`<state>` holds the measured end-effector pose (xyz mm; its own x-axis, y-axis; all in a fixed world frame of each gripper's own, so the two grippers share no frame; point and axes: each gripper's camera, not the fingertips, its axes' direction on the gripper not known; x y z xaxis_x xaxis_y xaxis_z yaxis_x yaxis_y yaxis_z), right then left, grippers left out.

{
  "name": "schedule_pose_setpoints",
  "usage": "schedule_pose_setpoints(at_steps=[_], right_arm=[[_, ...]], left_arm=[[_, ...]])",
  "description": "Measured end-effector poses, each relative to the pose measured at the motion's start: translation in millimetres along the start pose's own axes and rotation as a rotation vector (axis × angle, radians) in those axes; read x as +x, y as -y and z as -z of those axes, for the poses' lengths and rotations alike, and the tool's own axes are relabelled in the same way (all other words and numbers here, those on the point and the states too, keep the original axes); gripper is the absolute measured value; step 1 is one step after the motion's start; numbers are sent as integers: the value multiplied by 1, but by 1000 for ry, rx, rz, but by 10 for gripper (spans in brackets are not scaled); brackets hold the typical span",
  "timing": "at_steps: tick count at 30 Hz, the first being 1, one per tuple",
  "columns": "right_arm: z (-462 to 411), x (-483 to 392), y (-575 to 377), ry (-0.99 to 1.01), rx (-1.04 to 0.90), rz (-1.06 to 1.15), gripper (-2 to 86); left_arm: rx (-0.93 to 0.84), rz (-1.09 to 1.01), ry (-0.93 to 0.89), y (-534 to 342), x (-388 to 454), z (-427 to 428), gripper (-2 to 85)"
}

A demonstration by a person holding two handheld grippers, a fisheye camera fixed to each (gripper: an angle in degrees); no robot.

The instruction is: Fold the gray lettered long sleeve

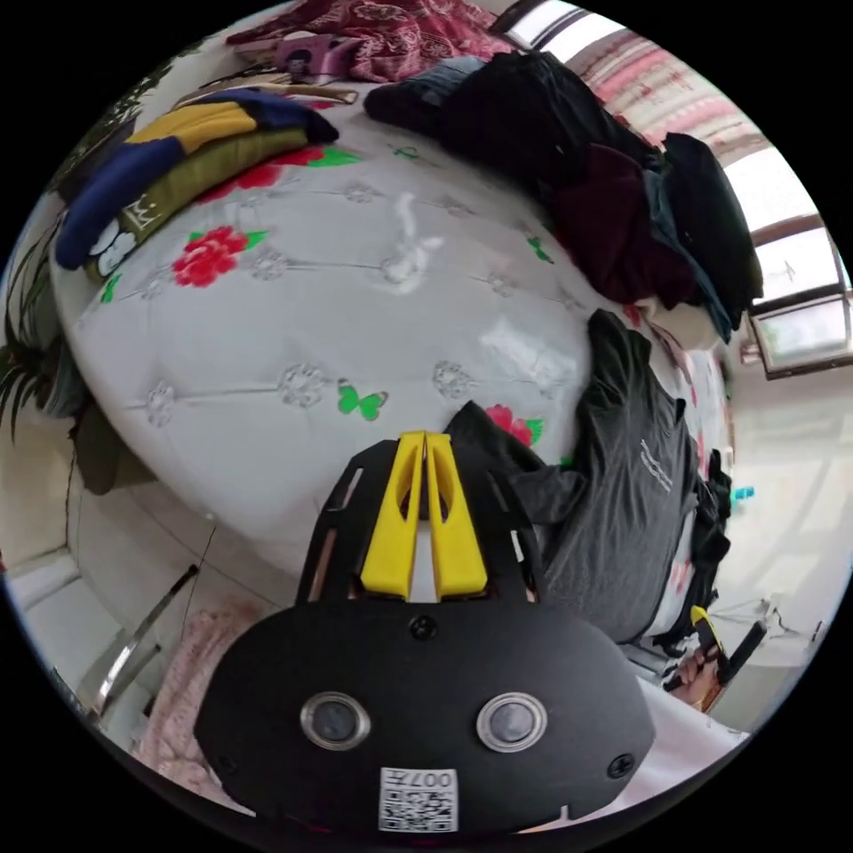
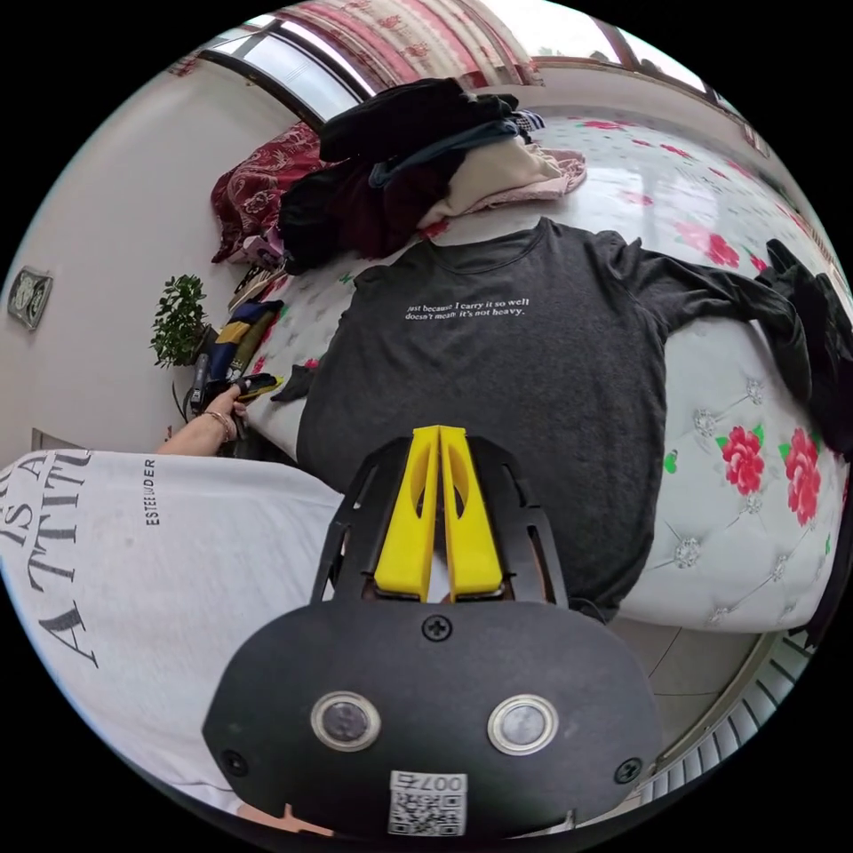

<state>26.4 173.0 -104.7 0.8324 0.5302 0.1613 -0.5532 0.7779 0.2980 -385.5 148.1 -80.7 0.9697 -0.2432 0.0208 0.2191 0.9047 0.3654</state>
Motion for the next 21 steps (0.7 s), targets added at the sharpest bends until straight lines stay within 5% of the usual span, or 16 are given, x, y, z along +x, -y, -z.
schedule_pose_setpoints(at_steps=[7, 13, 18, 21], right_arm=[[-5, -14, -3, -42, -12, -34, -2], [-16, -10, -11, -6, -10, -82, -2], [-26, -18, -4, 6, -30, -45, -2], [-26, -21, 4, 3, -27, -14, -2]], left_arm=[[275, -143, -146, 74, -33, 113, -4], [97, -452, -134, 22, 7, 68, 113], [-92, -474, 79, -34, 39, -12, 130], [-47, -493, 277, -42, 58, -16, 7]])
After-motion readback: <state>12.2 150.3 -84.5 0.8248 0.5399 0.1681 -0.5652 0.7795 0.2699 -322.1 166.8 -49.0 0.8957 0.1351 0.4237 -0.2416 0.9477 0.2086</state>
